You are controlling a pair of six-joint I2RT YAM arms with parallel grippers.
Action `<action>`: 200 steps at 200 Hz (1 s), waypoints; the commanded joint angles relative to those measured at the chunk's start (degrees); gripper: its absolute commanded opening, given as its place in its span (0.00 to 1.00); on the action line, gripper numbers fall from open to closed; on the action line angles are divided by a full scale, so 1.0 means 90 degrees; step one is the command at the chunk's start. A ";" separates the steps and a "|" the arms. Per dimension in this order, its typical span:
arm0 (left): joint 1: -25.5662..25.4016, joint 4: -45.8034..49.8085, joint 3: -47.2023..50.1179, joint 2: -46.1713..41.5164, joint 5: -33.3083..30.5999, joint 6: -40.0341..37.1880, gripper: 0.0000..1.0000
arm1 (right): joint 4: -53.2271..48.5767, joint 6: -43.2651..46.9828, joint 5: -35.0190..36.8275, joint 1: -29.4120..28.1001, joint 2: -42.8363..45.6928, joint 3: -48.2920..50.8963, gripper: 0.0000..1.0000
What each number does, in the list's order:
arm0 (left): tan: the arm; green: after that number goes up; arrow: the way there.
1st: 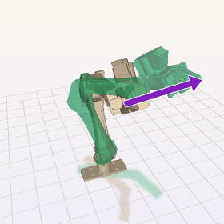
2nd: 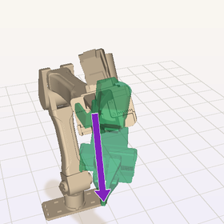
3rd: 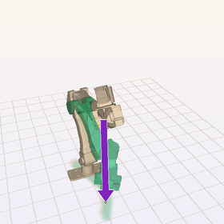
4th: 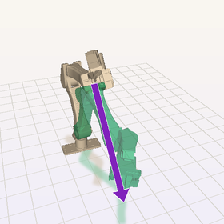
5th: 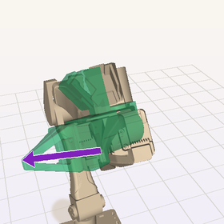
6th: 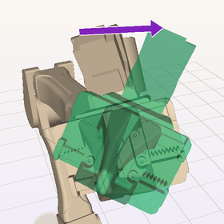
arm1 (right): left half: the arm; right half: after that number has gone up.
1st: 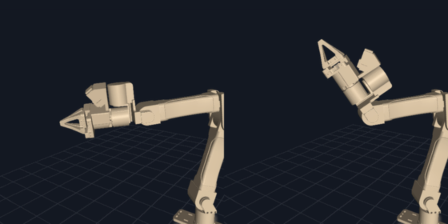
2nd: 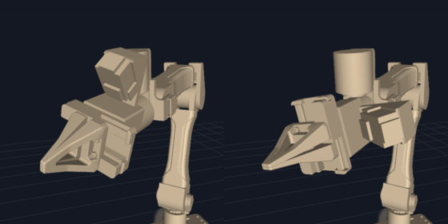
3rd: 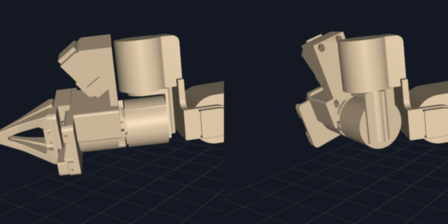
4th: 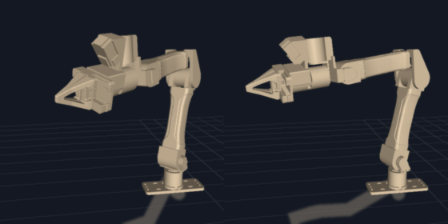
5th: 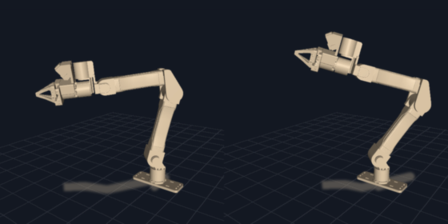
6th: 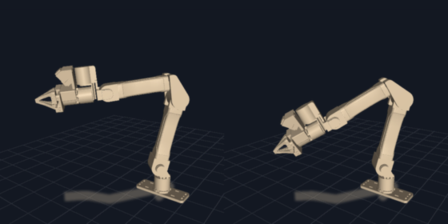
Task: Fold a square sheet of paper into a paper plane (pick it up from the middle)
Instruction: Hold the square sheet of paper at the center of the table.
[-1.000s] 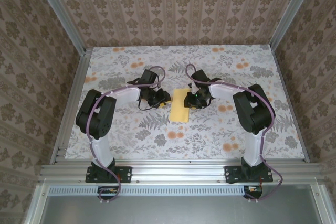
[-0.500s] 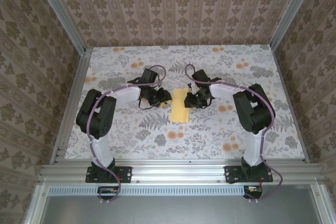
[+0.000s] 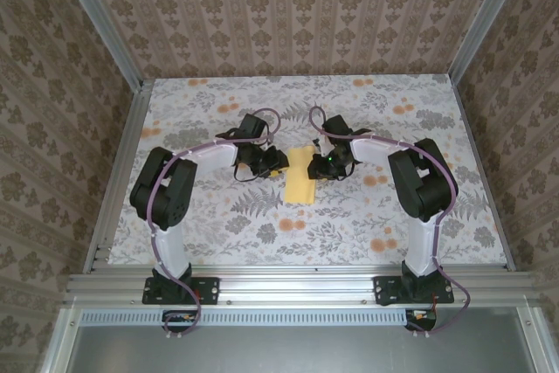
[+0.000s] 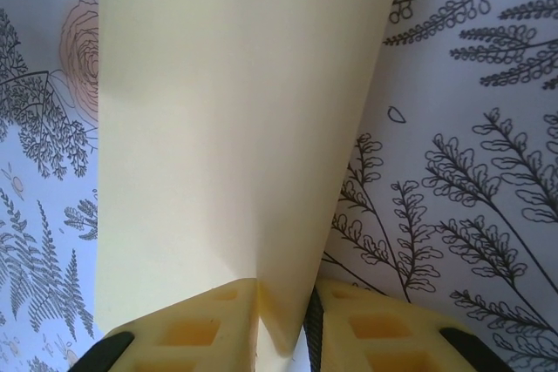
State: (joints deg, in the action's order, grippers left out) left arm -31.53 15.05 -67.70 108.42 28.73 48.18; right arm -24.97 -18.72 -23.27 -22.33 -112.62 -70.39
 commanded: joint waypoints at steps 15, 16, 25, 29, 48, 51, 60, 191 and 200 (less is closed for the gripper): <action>-0.0012 0.0125 -0.0131 0.0000 -0.0032 -0.0110 0.32 | 0.0060 0.0459 0.0012 0.0059 -0.0259 0.0079 0.25; -0.0012 0.0125 -0.0137 0.0002 -0.0035 -0.0115 0.32 | 0.0055 0.0469 0.0010 0.0059 -0.0260 0.0083 0.25; -0.0003 0.0123 -0.0141 -0.0015 -0.0050 -0.0110 0.31 | 0.0022 0.0518 0.0038 0.0059 -0.0255 0.0086 0.25; -0.0003 0.0130 -0.0140 -0.0025 -0.0048 -0.0111 0.31 | 0.0007 0.0540 0.0054 0.0059 -0.0260 0.0087 0.25; 0.0016 0.0125 -0.0127 -0.0055 -0.0094 -0.0091 0.31 | -0.0027 0.0616 0.0095 0.0078 -0.0251 0.0096 0.25; 0.0017 0.0124 -0.0124 -0.0055 -0.0096 -0.0085 0.31 | -0.0028 0.0624 0.0095 0.0082 -0.0258 0.0088 0.25; 0.0026 0.0115 -0.0124 -0.0045 -0.0097 -0.0071 0.31 | -0.0041 0.0644 0.0081 0.0095 -0.0269 0.0092 0.25; -0.0032 -0.0090 -0.0340 0.0277 0.0091 0.0073 0.30 | -0.0492 0.0553 0.0585 0.0127 -0.0510 -0.0189 0.26; -0.0041 -0.0090 -0.0333 0.0273 0.0056 0.0083 0.30 | -0.0577 0.0533 0.0662 0.0127 -0.0566 -0.0242 0.26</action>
State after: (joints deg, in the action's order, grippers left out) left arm -31.48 14.55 -69.43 110.10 28.91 48.25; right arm -26.98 -13.47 -24.27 -21.85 -113.80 -71.85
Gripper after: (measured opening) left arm 0.299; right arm 0.257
